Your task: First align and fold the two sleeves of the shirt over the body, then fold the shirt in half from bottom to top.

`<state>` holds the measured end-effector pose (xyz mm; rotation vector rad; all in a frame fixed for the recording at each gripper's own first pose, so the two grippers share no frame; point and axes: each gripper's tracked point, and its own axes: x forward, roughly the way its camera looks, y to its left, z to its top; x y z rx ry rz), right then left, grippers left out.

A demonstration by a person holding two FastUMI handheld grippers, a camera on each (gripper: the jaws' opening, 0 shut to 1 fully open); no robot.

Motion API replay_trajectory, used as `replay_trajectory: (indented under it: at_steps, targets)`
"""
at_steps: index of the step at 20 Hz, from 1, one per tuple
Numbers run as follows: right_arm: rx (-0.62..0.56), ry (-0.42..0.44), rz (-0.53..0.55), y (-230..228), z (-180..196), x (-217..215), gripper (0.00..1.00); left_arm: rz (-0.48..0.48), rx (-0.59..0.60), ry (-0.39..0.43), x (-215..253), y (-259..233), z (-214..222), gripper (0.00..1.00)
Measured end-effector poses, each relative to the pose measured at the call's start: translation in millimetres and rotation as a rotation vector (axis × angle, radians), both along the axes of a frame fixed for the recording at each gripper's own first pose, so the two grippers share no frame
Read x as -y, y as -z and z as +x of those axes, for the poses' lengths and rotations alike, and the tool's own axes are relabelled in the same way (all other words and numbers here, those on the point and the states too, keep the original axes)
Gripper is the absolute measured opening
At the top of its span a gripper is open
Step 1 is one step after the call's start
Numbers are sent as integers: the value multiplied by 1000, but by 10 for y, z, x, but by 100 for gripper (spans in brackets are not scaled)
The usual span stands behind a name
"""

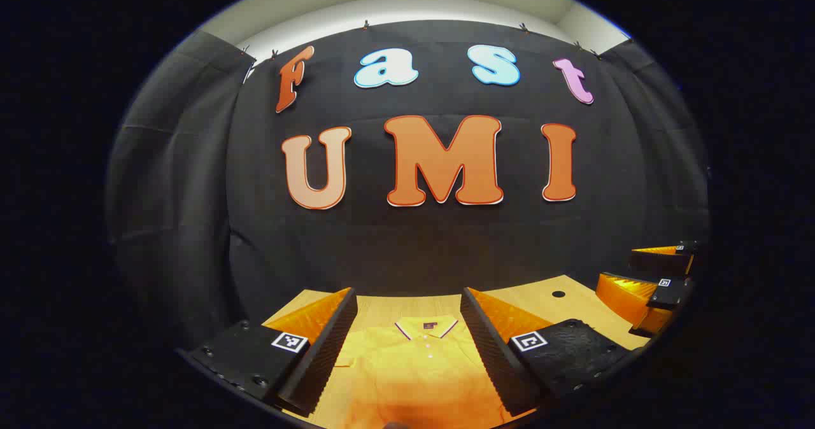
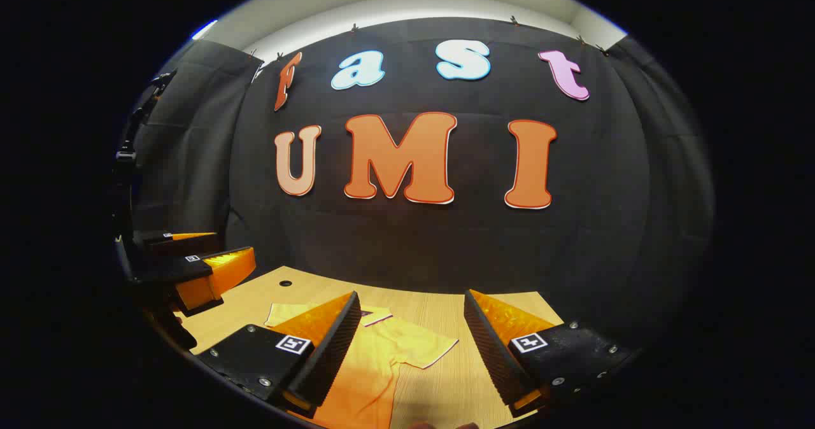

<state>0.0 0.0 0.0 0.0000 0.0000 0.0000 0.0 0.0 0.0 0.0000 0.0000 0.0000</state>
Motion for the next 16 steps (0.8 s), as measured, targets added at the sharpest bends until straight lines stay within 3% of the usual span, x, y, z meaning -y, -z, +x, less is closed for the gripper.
replay_trajectory:
  at_steps: [9,16]
  targets:
    - [-48,-27,-16,88,221,-291,98,5,5,-65,-438,-61,117,100]
    - [-73,15,4,98,351,-507,98,32,35,-33,-729,-115,256,100]
